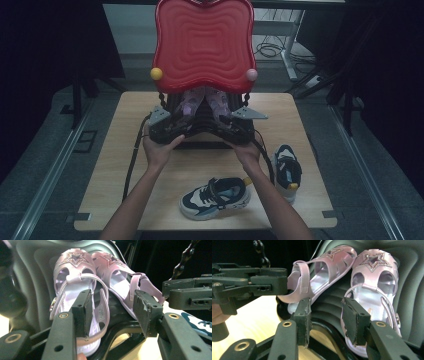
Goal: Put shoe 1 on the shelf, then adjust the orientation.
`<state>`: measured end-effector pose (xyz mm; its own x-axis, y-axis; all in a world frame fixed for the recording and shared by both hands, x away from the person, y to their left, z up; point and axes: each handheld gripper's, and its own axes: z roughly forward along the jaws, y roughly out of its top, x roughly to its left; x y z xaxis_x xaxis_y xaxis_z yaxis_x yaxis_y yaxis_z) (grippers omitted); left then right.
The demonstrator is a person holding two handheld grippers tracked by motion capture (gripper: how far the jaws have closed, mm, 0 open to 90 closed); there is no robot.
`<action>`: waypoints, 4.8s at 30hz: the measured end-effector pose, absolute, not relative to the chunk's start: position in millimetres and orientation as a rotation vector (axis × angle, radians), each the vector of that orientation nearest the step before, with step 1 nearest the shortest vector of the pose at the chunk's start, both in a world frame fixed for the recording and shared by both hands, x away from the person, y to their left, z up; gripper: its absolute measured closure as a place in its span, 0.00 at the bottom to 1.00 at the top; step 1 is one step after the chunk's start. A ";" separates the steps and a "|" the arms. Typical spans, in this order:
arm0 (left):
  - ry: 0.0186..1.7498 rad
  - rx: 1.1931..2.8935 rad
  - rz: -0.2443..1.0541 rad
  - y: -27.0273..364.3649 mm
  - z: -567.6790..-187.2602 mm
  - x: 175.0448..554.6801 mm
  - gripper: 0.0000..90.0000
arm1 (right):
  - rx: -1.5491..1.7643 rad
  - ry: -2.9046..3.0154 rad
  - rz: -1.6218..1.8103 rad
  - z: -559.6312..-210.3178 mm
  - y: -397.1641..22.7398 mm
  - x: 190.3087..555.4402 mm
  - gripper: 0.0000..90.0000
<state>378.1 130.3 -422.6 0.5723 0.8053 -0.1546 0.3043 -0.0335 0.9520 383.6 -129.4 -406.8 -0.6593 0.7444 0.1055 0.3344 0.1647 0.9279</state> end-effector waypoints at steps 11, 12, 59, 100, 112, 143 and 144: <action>0.967 1.610 0.470 149.3 -432.6 354.0 0.56 | 0.945 2.146 1.541 -409.1 -141.5 363.5 0.64; 0.972 1.610 0.463 150.5 -433.8 352.1 0.56 | 0.935 2.157 1.543 -410.3 -144.1 358.9 0.64; 1.011 1.740 0.287 183.3 -485.4 252.9 0.62 | 0.928 2.303 1.453 -454.3 -224.7 284.7 0.66; 0.883 1.885 0.137 163.4 -477.6 236.2 1.00 | 1.005 2.261 1.465 -453.7 -242.2 281.5 0.65; 0.847 1.935 0.063 149.7 -485.3 224.6 1.00 | 1.003 2.256 1.464 -453.4 -243.0 281.6 0.64; 0.791 2.070 -0.088 116.1 -520.3 205.1 1.00 | 1.010 2.258 1.467 -454.2 -242.6 281.1 0.64; 0.791 2.070 -0.091 116.3 -520.5 205.8 1.00 | 1.010 2.258 1.467 -454.1 -242.7 281.0 0.64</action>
